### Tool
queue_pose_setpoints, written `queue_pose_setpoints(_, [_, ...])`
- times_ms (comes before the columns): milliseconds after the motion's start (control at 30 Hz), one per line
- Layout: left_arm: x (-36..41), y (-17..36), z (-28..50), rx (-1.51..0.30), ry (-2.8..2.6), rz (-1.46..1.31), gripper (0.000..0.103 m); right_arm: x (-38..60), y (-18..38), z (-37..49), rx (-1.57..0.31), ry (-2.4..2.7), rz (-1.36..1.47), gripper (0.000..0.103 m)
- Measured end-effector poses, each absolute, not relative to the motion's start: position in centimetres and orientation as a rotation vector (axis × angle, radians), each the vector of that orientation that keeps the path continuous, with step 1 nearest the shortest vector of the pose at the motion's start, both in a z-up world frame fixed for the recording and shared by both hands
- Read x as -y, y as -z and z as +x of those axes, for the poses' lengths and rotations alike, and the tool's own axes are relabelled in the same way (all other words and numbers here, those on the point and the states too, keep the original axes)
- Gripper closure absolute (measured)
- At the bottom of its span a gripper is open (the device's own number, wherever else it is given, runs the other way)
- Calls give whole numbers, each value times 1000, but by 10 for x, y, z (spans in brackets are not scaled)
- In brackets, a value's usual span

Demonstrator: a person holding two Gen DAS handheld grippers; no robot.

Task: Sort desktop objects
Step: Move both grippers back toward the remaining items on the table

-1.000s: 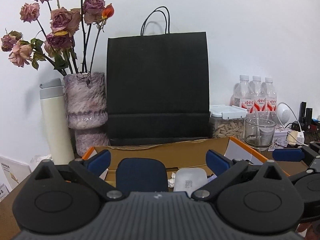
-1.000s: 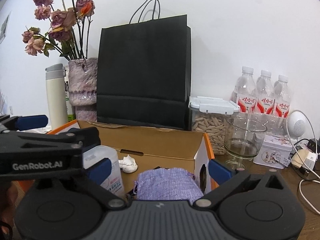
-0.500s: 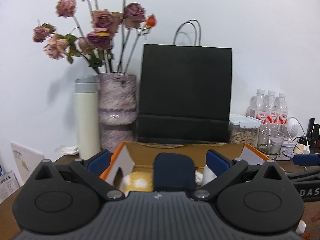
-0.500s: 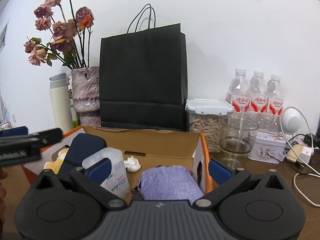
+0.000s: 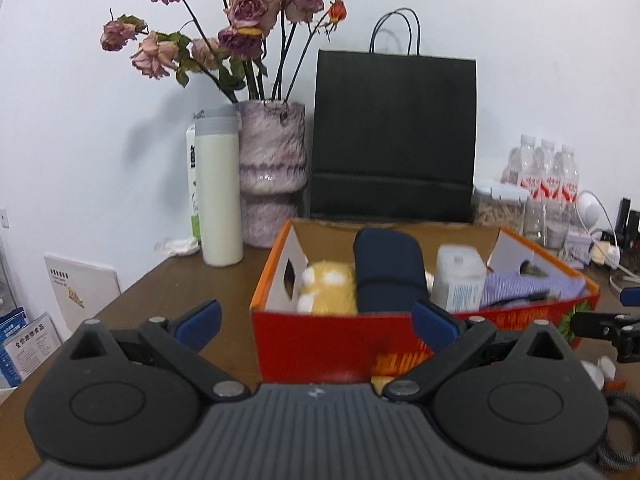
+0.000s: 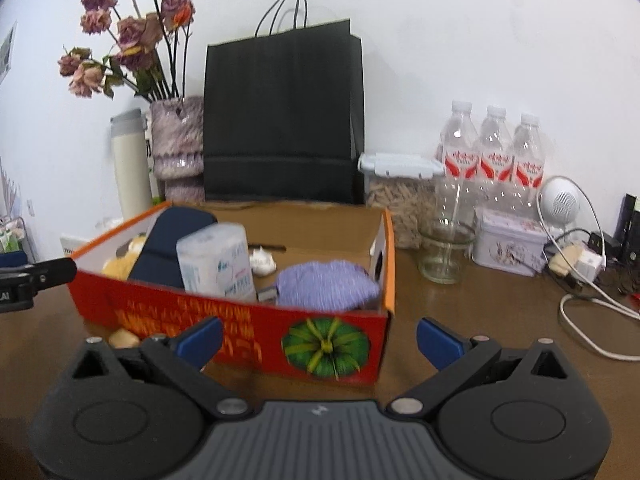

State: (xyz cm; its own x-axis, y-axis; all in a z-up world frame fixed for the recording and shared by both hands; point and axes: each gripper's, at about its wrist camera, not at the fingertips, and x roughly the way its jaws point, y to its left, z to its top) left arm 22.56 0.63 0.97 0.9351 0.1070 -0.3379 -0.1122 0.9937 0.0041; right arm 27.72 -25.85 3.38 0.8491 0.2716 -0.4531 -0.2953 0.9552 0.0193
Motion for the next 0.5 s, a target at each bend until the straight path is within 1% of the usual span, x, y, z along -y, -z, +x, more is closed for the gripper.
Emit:
queue_pose_setpoints(267, [-7, 2, 211, -410, -98, -10, 0, 259, -17, 261, -540, -258, -102, 0])
queue_pose_setpoints(500, [-3, 8, 208, -463, -77, 9, 0, 264, -13, 258, -562, -230, -102, 1])
